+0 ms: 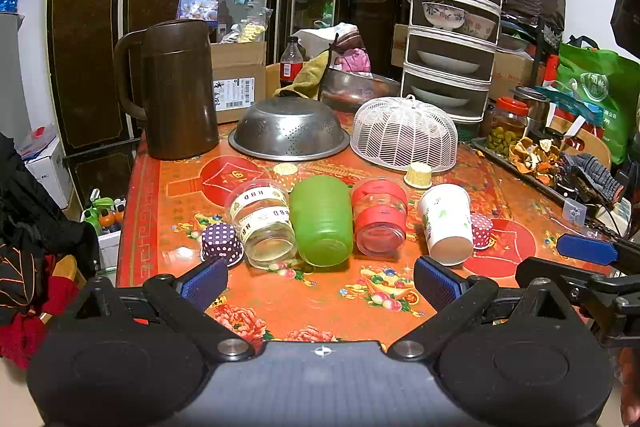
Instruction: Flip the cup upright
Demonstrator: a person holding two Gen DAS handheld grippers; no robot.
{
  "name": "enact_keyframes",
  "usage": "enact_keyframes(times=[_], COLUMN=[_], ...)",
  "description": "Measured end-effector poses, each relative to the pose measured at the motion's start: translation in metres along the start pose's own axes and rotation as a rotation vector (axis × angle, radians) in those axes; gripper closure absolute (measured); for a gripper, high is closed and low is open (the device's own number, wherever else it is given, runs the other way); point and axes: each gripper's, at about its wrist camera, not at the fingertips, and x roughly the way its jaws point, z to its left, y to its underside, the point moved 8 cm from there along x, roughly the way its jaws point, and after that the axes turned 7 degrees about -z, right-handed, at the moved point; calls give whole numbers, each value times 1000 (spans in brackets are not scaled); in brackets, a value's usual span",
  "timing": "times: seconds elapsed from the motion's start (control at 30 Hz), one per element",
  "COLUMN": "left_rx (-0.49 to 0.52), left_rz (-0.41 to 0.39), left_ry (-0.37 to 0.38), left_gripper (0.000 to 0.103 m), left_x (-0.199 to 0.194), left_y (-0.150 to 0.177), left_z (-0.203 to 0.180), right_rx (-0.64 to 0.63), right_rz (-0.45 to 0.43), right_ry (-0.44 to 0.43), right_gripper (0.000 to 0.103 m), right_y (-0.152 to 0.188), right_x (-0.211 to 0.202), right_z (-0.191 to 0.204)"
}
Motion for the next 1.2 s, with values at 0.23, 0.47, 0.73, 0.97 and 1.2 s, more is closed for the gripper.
enact_keyframes(times=[0.23,0.47,0.73,0.97,1.2], left_rx=[0,1,1,1,-1], left_rz=[-1,-2,-2,-2,0], left_ry=[2,4,6,6,6], left_gripper=[3,3,3,3,3], left_x=[0,-1,-1,-1,-1], left_y=[0,1,1,1,2], left_z=[0,-2,-2,-3,-3], right_rx=[2,4,6,6,6], right_rz=[8,9,8,9,12], right_ry=[2,0,0,0,1], right_gripper=[1,1,1,1,1], right_y=[3,2,2,2,2], right_x=[1,1,1,1,2], right_z=[-1,-1,-1,-1,-1])
